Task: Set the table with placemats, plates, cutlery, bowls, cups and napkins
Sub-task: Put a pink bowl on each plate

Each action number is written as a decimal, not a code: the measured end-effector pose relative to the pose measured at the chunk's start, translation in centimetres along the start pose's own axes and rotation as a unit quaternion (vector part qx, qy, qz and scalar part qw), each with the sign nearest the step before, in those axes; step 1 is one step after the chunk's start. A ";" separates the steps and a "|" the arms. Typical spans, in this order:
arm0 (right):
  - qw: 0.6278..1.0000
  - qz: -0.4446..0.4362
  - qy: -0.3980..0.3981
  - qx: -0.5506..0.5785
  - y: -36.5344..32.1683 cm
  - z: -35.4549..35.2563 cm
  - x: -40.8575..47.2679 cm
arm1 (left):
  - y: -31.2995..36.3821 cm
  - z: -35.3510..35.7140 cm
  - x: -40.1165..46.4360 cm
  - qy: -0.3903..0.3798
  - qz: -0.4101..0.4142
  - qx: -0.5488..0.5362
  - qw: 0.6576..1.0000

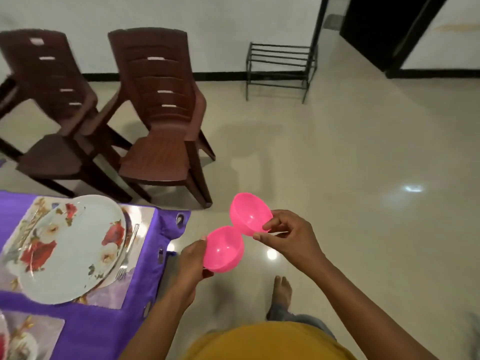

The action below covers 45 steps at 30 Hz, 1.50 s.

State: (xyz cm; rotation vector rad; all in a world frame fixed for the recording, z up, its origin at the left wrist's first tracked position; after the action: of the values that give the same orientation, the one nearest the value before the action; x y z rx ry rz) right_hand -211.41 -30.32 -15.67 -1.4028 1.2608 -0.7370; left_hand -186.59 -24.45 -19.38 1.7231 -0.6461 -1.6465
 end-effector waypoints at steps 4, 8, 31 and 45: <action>0.996 -0.038 -0.078 -0.015 -2.1 -1.1 6.1 | 1.5 1.1 1.1 0.064 0.017 -0.049 0.997; 0.987 -0.065 -0.144 -0.029 -4.1 -1.2 11.2 | 3.0 0.1 1.5 0.144 0.027 -0.089 0.985; 0.891 -0.143 -0.421 -0.094 -13.6 24.3 33.3 | 3.7 -23.3 11.0 0.362 0.168 0.002 0.917; 0.730 -0.178 -0.647 -0.131 -16.4 41.8 39.7 | 3.6 -21.8 6.5 0.580 -0.037 -0.425 0.694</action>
State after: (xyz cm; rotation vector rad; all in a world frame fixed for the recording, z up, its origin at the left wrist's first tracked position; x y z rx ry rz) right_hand -158.03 -57.51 -18.31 -1.8382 -0.0497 0.3022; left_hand -164.03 -28.99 -21.24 1.5839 0.7129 -0.3938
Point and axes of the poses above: each hand's wrist, its own x-axis towards the middle knuckle, its own z-axis out of the palm, y = z × x, the point moved 5 cm from there along x, towards the middle knuckle, and after that the axes turned 10 degrees about -y, right-handed, at the moved point
